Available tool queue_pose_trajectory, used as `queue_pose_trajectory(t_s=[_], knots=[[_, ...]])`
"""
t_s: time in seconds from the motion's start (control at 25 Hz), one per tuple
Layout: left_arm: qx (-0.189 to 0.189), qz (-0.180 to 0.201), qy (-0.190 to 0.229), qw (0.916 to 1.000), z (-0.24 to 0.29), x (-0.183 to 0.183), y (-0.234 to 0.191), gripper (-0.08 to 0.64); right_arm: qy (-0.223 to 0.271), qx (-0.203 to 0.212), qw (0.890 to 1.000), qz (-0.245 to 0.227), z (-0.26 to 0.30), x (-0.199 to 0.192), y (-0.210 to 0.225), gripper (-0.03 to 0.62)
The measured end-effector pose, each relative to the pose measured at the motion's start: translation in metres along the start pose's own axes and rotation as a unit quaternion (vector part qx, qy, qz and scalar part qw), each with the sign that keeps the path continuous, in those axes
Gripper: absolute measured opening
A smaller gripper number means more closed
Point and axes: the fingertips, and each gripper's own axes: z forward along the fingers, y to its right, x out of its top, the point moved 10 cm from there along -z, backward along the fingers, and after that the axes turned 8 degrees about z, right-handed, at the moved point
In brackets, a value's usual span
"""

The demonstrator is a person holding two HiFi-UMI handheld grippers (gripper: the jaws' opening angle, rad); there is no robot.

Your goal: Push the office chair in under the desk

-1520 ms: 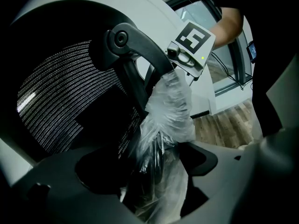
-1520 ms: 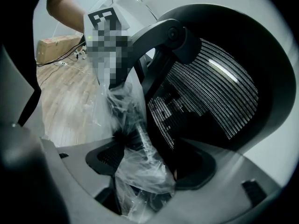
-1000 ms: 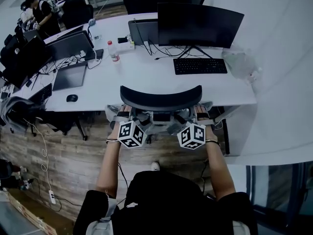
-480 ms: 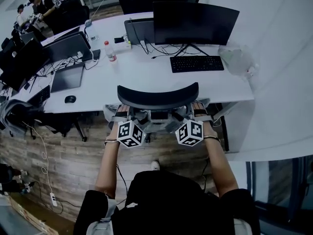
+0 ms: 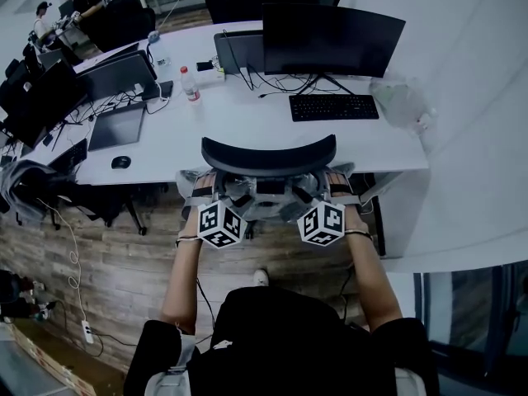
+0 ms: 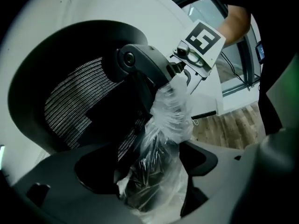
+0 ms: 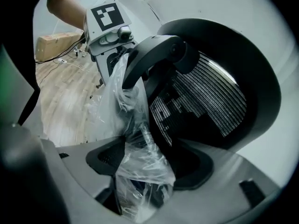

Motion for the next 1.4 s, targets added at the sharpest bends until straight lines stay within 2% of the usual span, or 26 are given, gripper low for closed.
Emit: queue_pose_trajectory(t_s=[0.16,0.32,0.68,0.88,0.96,1.12,1.24,1.4], knots=[[0.017,-0.016,0.0,0.9997,-0.018,0.003,0.003,0.411,0.004,-0.006,1.0,0.012,-0.013,0.004,-0.005,0.325],[0.034,-0.047,0.014,0.9982,-0.035,0.008,0.008,0.411,0.012,-0.017,0.999,0.025,-0.029,0.006,-0.007,0.325],[0.059,-0.077,0.03,0.9948,-0.063,0.02,0.021,0.41,0.025,-0.04,0.997,0.061,-0.061,0.008,-0.015,0.316],[0.072,-0.101,0.044,0.9913,-0.073,0.027,0.03,0.41,0.055,-0.05,0.991,0.112,-0.079,0.01,-0.016,0.175],[0.074,-0.118,0.054,0.9888,-0.077,0.029,0.033,0.403,0.065,-0.063,0.989,0.118,-0.085,0.011,-0.016,0.112],[0.089,-0.148,0.073,0.9823,-0.088,0.034,0.038,0.346,0.081,-0.082,0.983,0.145,-0.1,0.014,-0.017,0.062],[0.108,-0.168,0.082,0.9765,-0.097,0.04,0.041,0.243,0.082,-0.099,0.976,0.175,-0.11,0.013,-0.017,0.047],[0.137,-0.214,0.103,0.9615,-0.109,0.045,0.048,0.16,0.077,-0.105,0.967,0.221,-0.121,0.009,-0.02,0.034]])
